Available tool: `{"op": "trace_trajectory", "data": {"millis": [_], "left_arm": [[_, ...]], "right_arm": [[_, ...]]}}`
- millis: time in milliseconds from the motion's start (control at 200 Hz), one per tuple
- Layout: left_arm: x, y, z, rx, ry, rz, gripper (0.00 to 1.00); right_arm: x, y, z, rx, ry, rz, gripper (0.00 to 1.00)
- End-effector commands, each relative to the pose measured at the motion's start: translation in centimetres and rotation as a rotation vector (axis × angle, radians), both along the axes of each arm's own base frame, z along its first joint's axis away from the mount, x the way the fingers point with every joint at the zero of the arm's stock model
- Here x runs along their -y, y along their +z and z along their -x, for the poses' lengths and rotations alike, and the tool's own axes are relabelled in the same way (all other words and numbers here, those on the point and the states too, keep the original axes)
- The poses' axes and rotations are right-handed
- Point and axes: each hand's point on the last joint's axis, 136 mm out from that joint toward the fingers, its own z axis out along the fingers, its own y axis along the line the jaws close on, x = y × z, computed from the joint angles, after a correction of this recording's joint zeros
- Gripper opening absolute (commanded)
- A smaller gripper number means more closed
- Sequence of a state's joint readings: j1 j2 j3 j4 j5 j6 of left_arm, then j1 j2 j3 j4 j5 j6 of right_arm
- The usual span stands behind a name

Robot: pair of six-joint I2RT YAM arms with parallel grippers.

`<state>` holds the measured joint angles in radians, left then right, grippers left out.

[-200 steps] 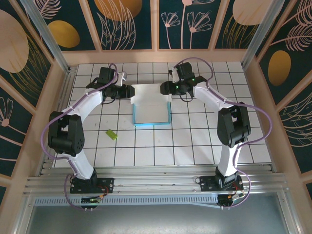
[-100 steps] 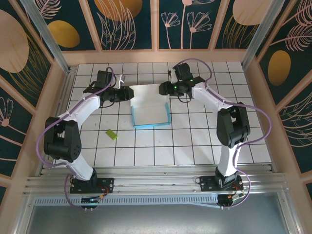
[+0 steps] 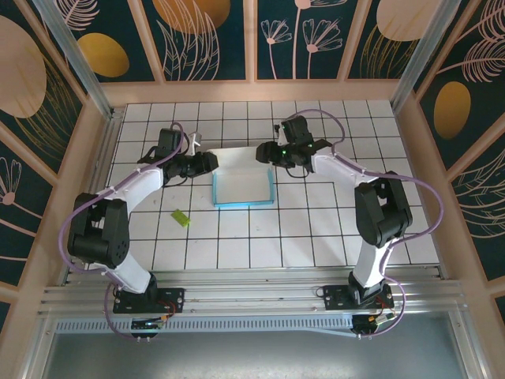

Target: Fold the paper box

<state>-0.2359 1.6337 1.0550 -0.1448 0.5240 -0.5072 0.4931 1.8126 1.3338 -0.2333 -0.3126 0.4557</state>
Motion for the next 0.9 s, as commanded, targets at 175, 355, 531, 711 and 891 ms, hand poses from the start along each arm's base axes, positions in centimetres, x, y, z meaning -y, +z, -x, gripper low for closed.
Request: {"op": "trace_trajectory", "data": {"millis": [175,355,531,711,891], "left_arm": [[1.4,2.0,0.8,0.047,-0.03,0.071,0.4],[1.4,1.6,1.3,0.041,-0.032,0.076,0.4],[1.6,1.8,1.6,0.045,-0.037,0.082,0.39],[1.2,0.7,3.0,0.024,-0.039,0.07,0.39],[1.0,0.6,3.8,0.023,-0.039,0.071,0.39]], "right_arm": [[-1.5,1.0,1.3,-0.006,-0.025,-0.11,0.58],[-2.0,0.7,2.0,-0.015,-0.038,-0.149,0.59],[-1.5,0.1,2.0,-0.009,-0.061,-0.125,0.58],[-1.4,-0.8,3.2,0.018,-0.05,-0.073,0.59],[-1.5,-1.0,4.2,0.026,-0.039,-0.071,0.59]]}}
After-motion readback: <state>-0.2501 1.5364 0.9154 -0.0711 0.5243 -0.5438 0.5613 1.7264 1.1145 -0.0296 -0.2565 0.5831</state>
